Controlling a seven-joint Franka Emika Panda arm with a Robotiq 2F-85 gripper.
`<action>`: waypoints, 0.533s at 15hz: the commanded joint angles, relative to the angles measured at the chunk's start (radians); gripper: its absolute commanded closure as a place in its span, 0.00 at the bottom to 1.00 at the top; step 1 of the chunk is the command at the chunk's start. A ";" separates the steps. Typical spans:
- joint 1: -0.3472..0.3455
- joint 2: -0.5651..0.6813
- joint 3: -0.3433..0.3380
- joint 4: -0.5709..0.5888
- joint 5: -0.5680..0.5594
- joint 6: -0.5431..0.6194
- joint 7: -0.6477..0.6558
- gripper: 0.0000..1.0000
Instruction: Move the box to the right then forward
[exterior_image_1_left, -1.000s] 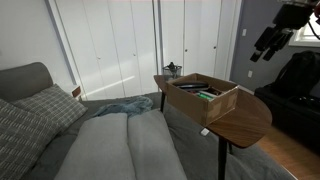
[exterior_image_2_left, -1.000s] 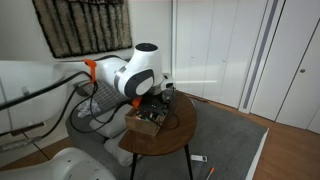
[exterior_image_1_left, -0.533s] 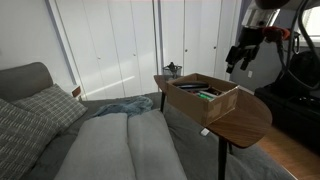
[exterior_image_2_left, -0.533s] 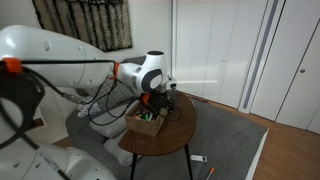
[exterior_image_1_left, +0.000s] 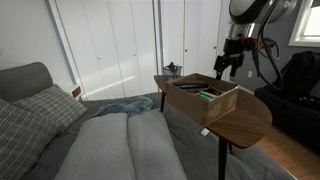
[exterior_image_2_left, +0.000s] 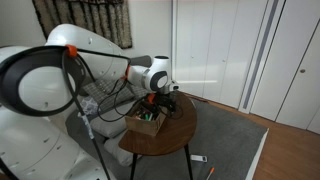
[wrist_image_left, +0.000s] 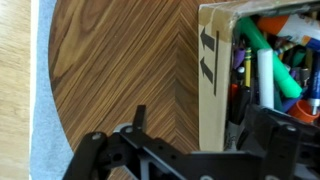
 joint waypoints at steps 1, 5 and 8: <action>0.007 0.031 0.017 0.016 0.008 0.009 -0.007 0.28; 0.017 0.039 0.019 0.011 0.025 0.010 -0.034 0.56; 0.016 0.040 0.008 0.003 0.040 0.010 -0.059 0.77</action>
